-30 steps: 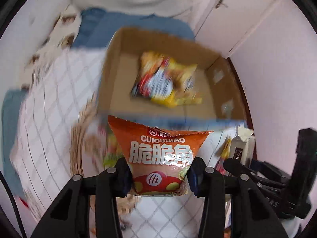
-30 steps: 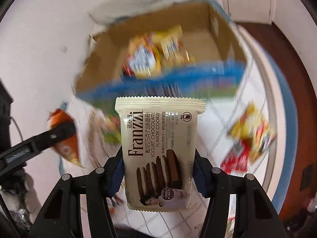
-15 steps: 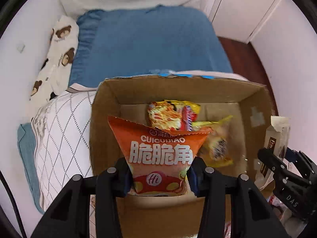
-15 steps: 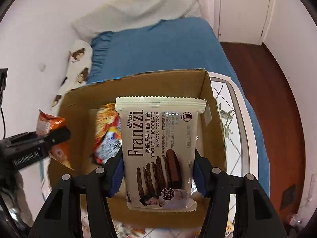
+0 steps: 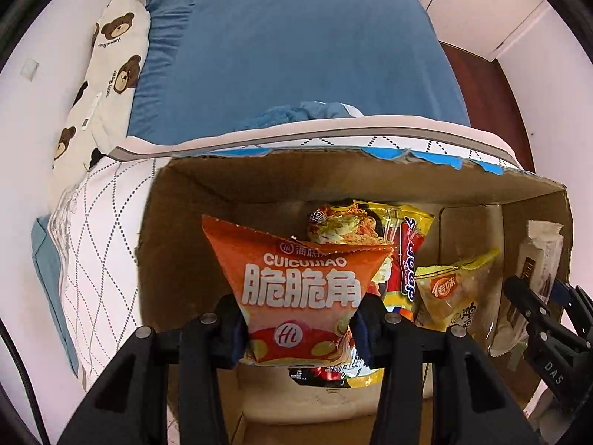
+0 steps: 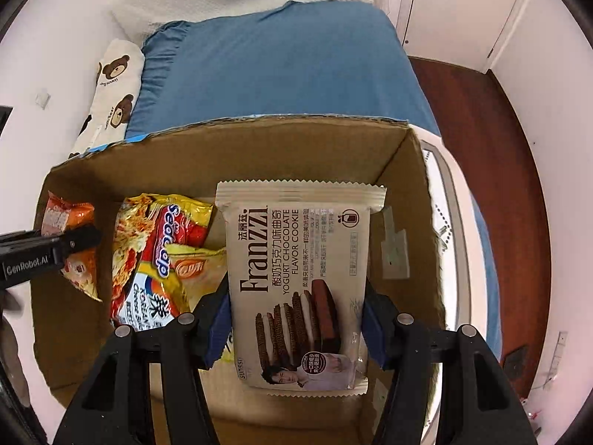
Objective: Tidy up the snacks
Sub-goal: 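Carry both packets into the box and open both tools to drop them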
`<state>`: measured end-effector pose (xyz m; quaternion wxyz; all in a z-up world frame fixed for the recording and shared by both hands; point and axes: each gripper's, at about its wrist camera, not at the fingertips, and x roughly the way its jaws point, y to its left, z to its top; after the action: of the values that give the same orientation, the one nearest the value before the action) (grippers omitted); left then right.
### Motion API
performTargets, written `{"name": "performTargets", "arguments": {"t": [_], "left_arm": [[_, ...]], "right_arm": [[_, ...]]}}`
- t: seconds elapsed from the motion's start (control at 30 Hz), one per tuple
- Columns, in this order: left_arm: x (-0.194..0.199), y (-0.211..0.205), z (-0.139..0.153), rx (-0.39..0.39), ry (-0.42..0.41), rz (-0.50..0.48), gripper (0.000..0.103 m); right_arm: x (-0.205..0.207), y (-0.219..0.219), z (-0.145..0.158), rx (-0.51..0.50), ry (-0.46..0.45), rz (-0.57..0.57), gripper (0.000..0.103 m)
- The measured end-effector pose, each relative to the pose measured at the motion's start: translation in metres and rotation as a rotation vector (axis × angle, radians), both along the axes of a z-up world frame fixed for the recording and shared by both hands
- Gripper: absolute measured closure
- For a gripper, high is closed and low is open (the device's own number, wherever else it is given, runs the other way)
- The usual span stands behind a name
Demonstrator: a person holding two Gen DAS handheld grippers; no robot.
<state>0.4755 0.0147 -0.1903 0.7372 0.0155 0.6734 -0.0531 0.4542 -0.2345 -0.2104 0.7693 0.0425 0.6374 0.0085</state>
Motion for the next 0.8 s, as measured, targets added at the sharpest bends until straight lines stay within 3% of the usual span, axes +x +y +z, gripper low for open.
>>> {"name": "performTargets", "arguments": {"t": [0.03,0.1,0.13,0.17,0.43,0.8], "left_arm": [[0.001,0.001,-0.001,-0.007,0.000,0.004,0.056],[0.001,0.002,0.001,-0.036,-0.023,0.004,0.036],[0.000,0.003,0.003,-0.036,-0.041,0.003,0.017],[0.000,0.003,0.005,-0.037,-0.054,0.003,0.010],[-0.018,0.003,0.010,-0.065,-0.079,0.018,0.009],[-0.087,-0.004,0.024,-0.054,-0.190,-0.002,0.009]], "right_arm": [[0.003,-0.002,-0.004,0.019,0.016,-0.011,0.035],[0.007,-0.001,-0.008,0.017,0.024,-0.025,0.014],[0.009,0.000,-0.010,0.009,0.021,-0.026,0.012],[0.010,0.001,-0.011,0.003,0.021,-0.025,0.012],[0.004,0.013,-0.012,-0.018,0.009,-0.021,0.009],[-0.061,0.021,0.010,0.012,-0.070,0.011,0.009]]}}
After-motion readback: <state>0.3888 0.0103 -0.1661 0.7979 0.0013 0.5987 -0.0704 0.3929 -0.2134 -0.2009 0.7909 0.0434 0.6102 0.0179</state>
